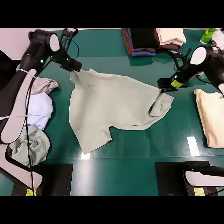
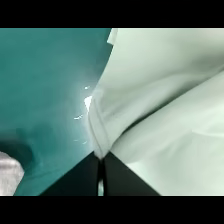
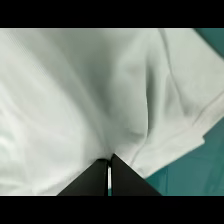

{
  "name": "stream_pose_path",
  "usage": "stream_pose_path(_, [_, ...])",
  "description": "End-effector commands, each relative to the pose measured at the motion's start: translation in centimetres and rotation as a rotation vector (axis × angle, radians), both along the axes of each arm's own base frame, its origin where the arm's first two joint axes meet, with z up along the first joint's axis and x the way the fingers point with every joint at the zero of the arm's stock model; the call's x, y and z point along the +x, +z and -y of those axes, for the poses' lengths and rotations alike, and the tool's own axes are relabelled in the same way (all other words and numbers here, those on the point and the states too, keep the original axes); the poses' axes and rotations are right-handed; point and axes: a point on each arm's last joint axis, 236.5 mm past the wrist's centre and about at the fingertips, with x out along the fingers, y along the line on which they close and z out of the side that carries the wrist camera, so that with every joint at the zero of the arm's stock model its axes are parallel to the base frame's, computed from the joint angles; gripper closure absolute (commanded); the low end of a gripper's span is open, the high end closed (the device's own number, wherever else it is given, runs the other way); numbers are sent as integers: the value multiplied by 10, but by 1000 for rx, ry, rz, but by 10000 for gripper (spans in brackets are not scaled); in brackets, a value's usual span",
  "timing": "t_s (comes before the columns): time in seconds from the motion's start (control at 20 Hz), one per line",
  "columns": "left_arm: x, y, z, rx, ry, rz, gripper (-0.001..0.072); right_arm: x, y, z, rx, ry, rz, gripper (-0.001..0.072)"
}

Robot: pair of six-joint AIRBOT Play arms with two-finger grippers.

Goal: Fold the shirts.

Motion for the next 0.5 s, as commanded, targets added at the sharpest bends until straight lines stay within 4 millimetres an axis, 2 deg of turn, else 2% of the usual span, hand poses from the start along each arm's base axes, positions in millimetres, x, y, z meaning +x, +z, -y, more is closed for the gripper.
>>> stream_pose_path(0.0, [4, -16, -4, 3, 13, -26, 680, 41, 1, 5, 12, -16, 76, 681])
stream_pose_path(0.05, [1, -17, -8, 5, 25, -39, 551, 48, 12, 7, 14, -11, 104, 515])
stream_pose_path(0.1, [-2, -14, -15, -6, 56, -52, 271, 55, 25, 12, 13, -20, 135, 316])
stream_pose_path(0.15, [-7, -11, -25, -14, 100, -72, 204, 58, 37, 16, 12, -25, 156, 302])
stream_pose_path(0.2, [-13, -6, -36, -11, 119, -91, 229, 56, 46, 25, -1, -35, 166, 302])
stream_pose_path(0.3, [-33, 9, -59, -19, 167, -133, 229, 42, 56, 51, -34, -70, 163, 302])
stream_pose_path(0.35, [-43, 16, -67, -26, 184, -147, 229, 29, 54, 64, -39, -99, 146, 303])
stream_pose_path(0.45, [-62, 23, -72, -31, 193, -149, 229, -3, 38, 88, -47, -158, 84, 317])
